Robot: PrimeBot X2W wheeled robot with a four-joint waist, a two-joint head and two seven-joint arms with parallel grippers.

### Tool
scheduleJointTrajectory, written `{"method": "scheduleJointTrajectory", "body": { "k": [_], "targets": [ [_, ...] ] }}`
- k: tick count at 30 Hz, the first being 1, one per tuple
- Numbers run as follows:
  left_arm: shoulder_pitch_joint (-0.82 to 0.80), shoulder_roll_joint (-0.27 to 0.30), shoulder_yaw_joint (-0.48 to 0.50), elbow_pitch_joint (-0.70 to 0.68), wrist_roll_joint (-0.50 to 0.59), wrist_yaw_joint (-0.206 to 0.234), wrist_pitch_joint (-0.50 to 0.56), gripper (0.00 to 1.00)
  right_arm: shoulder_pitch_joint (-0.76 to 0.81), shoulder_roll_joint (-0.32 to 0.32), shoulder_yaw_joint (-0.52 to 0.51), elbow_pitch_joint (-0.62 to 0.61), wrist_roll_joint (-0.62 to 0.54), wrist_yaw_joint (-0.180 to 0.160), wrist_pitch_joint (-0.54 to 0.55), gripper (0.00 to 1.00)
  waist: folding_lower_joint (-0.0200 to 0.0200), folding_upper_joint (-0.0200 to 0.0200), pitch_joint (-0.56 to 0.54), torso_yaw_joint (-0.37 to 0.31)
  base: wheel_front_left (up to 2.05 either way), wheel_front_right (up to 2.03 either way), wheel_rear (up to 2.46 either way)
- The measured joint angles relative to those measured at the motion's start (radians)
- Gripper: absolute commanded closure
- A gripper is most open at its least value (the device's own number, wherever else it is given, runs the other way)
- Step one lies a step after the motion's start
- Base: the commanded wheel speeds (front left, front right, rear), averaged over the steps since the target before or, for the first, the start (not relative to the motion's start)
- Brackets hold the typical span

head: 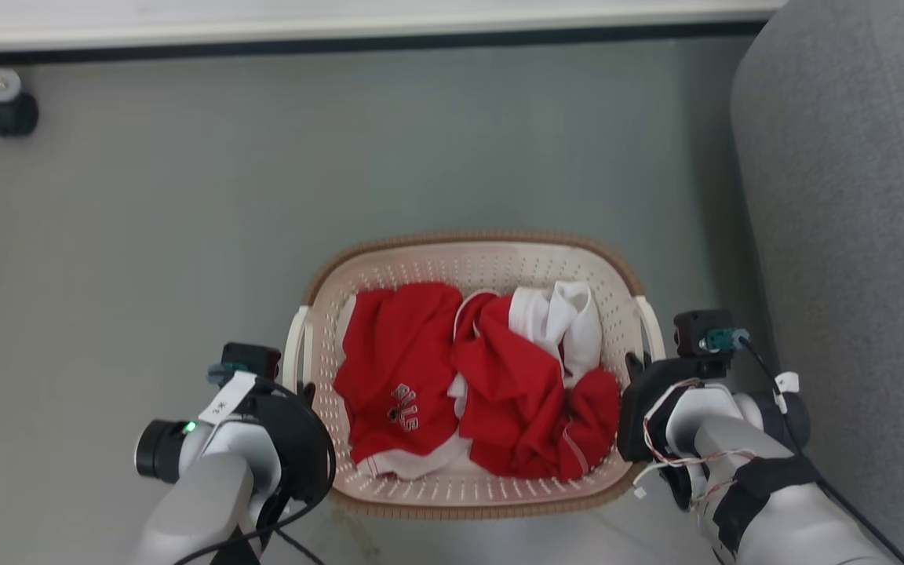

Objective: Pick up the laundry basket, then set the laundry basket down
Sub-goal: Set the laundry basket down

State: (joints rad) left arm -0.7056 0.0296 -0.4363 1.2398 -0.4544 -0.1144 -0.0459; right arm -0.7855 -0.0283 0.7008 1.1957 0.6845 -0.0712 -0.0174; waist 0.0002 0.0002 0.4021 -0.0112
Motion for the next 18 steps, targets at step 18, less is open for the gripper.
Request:
{"method": "scheduleJointTrajectory", "body": {
  "k": [18],
  "targets": [
    [-0.125, 0.002, 0.006, -0.017, 0.001, 0.014, -0.062, 1.00, -0.116, -0.015, -0.010, 0.004, -0.007, -0.001, -0.084, 1.00, -0.0001, 0.0000, 0.186, 0.023, 0.00, 0.00, 0.00]
  ]
}}
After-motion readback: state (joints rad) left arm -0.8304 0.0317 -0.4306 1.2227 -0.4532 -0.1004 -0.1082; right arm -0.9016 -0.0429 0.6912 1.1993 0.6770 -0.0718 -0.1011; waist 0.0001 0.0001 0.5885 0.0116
